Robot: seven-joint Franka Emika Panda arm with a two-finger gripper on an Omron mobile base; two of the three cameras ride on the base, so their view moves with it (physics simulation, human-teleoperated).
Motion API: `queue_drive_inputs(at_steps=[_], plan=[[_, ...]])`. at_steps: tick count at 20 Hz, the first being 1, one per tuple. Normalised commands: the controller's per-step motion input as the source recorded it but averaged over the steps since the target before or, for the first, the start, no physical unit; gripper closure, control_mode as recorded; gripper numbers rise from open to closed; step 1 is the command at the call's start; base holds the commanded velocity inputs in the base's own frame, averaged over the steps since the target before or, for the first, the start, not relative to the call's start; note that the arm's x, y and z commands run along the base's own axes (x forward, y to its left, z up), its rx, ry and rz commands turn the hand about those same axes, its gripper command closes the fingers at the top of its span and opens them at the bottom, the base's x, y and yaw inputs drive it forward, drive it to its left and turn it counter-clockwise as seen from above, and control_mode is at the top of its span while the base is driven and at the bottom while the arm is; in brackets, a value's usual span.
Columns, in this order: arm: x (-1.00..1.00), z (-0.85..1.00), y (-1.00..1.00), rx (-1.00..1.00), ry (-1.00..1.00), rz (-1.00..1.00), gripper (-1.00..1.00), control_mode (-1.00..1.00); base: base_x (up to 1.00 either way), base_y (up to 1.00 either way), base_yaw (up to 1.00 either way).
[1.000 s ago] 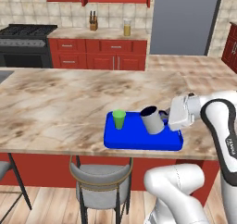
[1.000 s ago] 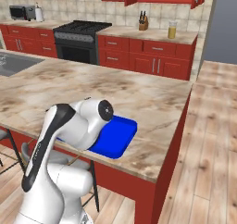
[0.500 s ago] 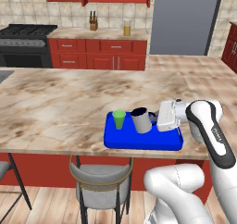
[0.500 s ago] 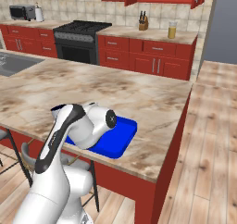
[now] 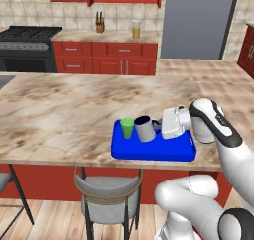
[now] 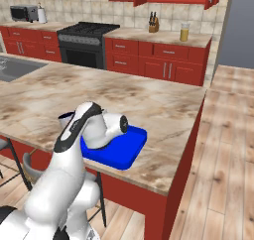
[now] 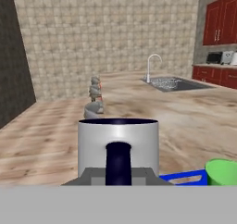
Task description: There is a tray on the dining counter. Grab the cup, mug, and pitcher and place them on the tray. The pitcher may be placed next to the tray if it cannot fit the tray.
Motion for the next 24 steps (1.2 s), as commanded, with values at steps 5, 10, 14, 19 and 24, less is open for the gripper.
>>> queue_drive_inputs(at_steps=[5,10,14,19,24], plan=[[0.43,-0.36,0.00,0.00,0.01,0.08,1.00,-1.00,0.00,0.00,0.00],[0.44,-0.54,0.07,0.00,0.00,0.04,1.00,-1.00,0.00,0.00,0.00],[0.47,-0.45,0.24,0.00,0.00,0.00,1.00,-1.00,0.00,0.00,0.00],[0.46,-0.29,0.23,0.00,0.00,0.00,1.00,-1.00,0.00,0.00,0.00],[0.40,-0.23,0.18,0.00,0.00,0.00,1.00,-1.00,0.00,0.00,0.00]])
